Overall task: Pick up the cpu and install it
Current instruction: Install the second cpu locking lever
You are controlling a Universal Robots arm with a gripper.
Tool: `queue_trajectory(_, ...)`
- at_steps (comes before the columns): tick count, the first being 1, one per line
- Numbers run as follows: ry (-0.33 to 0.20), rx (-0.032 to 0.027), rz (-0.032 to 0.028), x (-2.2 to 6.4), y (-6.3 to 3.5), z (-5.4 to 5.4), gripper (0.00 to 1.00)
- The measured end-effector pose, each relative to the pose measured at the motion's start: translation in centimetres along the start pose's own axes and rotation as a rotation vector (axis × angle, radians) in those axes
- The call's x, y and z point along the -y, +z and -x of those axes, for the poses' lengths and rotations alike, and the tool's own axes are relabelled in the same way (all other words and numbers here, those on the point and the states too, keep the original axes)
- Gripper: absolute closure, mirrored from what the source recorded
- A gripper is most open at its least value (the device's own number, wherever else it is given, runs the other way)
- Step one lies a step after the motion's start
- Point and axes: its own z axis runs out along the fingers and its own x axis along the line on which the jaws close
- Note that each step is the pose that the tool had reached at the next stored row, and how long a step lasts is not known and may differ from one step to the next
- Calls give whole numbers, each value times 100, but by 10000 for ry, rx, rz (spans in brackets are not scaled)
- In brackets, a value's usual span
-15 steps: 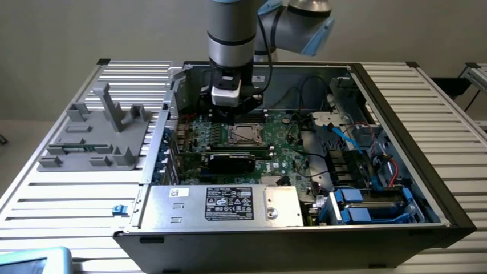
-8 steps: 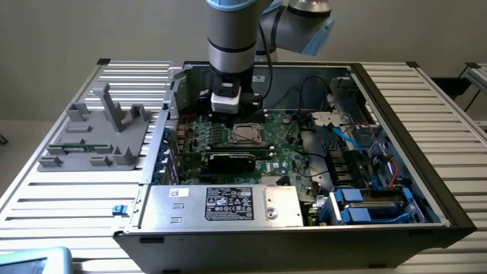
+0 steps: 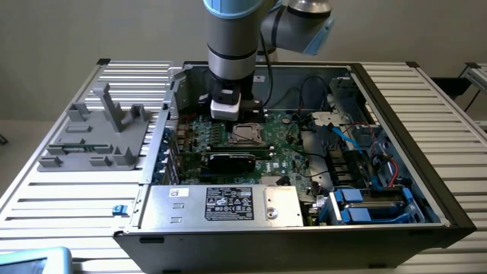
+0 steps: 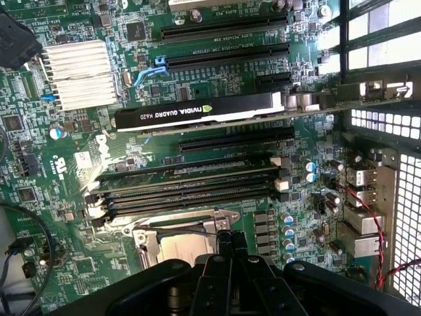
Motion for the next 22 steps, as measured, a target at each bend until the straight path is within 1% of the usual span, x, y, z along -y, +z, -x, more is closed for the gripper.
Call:
queue_trajectory(2,25,14,-122,-21,1,-3,88)
queue_trajectory(3,43,22,-201,-29,4,-5,88)
queue_trajectory(5,96,42,-403,-40,14,-7,88)
queue_trajectory(6,131,50,-494,-44,18,-8,88)
queue_trajectory(7,171,52,-571,-49,25,-9,88)
queue_trajectory(8,214,54,-644,-54,32,-10,88)
queue_trajectory(9,252,54,-693,-61,39,-11,88)
queue_trajectory(10,273,53,-706,-71,42,-13,88)
queue_trajectory(13,316,59,-715,-109,43,-19,88)
queue_trajectory(16,327,73,-738,-141,39,-24,88)
queue_trajectory(19,331,90,-801,-161,47,-28,88)
queue_trajectory(20,331,96,-836,-164,55,-29,88)
queue_trajectory(22,333,113,-933,-167,70,-31,88)
